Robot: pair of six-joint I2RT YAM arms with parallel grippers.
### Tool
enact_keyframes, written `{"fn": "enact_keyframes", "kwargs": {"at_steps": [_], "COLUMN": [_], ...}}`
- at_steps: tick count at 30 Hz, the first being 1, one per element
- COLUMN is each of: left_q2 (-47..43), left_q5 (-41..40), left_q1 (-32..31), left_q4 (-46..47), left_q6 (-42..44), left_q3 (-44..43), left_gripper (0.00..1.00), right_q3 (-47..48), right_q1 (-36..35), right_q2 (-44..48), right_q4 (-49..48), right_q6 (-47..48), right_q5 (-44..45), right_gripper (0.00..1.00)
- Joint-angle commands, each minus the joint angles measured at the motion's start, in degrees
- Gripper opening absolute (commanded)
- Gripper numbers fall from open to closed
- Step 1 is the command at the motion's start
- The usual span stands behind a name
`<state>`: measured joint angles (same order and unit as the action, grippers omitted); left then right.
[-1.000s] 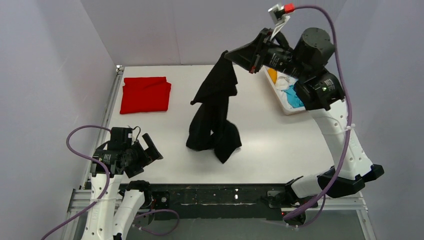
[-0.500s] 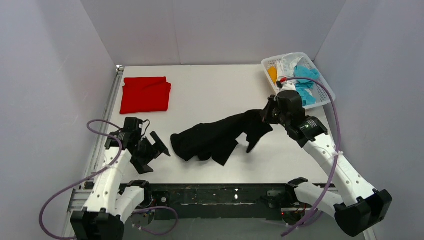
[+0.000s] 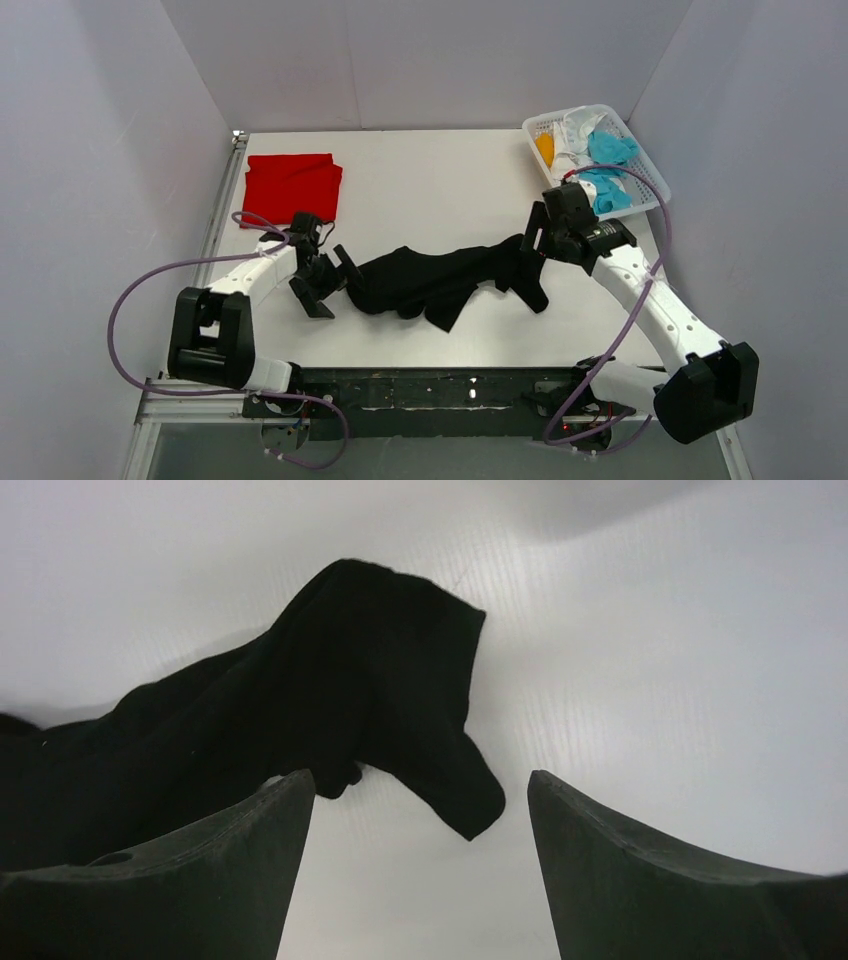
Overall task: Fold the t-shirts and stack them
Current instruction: Move the tshirt to the center of the board, then flatten out the tshirt
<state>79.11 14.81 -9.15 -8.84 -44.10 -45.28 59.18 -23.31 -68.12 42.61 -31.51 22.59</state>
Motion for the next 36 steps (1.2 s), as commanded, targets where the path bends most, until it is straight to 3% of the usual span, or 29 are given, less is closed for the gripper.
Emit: {"fn": "enact_keyframes", "kwargs": {"at_steps": [1, 6, 13, 15, 17, 30, 34, 36], "left_q2": [5.5, 11.6, 17.2, 18.0, 17.9, -0.5, -3.3, -4.0], "left_q5": [2.1, 4.6, 8.1, 8.5, 8.3, -1.9, -2.7, -3.3], "left_q1": [-1.4, -1.7, -4.0, -4.6, -4.9, -7.0, -7.1, -7.3], "left_q4": [3.6, 8.4, 15.7, 16.7, 15.6, 5.7, 4.1, 3.7], "left_q6": [0.9, 1.4, 0.9, 0.7, 0.8, 2.4, 2.6, 2.6], "left_q3": [-1.9, -3.2, -4.9, -5.4, -6.3, -2.2, -1.9, -2.1], "left_gripper": [1.0, 1.0, 0.51, 0.32, 0.03, 0.0, 0.0, 0.0], "right_q3": [-6.1, -15.4, -22.8, -23.5, -23.1, -20.5, -19.3, -17.7], "right_q1": [0.0, 0.0, 0.0, 0.0, 0.0, 0.1, 0.2, 0.2], "right_q2": [5.7, 11.0, 12.2, 10.7, 9.0, -2.0, -6.4, -8.9], "right_q4": [-4.7, -9.9, -16.5, -17.5, -17.3, -20.6, -26.2, -26.5], "right_q6": [0.3, -1.1, -5.2, -6.5, -7.0, -3.2, 0.5, 1.2], "right_q5": [-10.0, -12.4, -14.6, -14.4, -13.7, -2.1, -7.4, -10.4], "right_gripper": [0.87, 0.87, 0.85, 0.85, 0.84, 0.83, 0.8, 0.71]}}
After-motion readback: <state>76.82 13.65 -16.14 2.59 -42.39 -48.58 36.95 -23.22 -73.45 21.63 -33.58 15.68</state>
